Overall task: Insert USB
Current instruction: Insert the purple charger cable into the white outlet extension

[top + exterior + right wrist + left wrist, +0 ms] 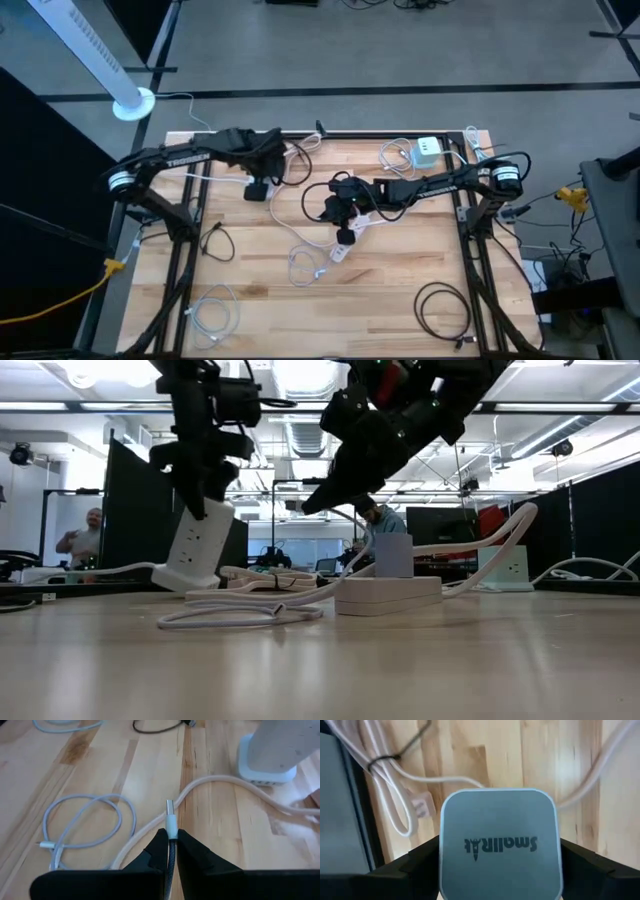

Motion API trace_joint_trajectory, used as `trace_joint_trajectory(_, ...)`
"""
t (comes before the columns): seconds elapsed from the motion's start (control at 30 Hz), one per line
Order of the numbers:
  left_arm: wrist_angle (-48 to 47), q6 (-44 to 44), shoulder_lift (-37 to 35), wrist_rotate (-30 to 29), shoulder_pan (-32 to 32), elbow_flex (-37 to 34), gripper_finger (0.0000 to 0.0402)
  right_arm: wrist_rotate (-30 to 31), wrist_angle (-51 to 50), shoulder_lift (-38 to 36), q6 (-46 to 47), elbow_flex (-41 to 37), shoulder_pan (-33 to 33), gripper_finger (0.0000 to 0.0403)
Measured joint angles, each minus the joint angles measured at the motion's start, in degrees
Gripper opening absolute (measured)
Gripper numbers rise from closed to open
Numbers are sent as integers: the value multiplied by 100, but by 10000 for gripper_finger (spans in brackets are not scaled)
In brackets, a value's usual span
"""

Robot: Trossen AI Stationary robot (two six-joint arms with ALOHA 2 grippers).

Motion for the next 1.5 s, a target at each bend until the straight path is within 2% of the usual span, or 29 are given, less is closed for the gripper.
trace_joint_trajectory(0.23,1157,-339,-873,120,14,-933,296,-2,699,169,99,0,-1,12)
trace_joint_trajectory(0.7,2782,-760,-2230,123,107,-2504,296,-1,1083,536,326,0,-17,12)
trace_joint_trajectory(1.0,3973,-940,-2479,128,152,-3218,296,-2,1212,544,357,2,-17,12)
trace_joint_trajectory(1.27,4440,-1032,-2575,136,266,-3503,296,12,1211,544,357,2,-51,12)
trace_joint_trajectory(1.5,4668,-1193,-3065,177,289,-3928,296,319,1212,544,285,2,-116,12)
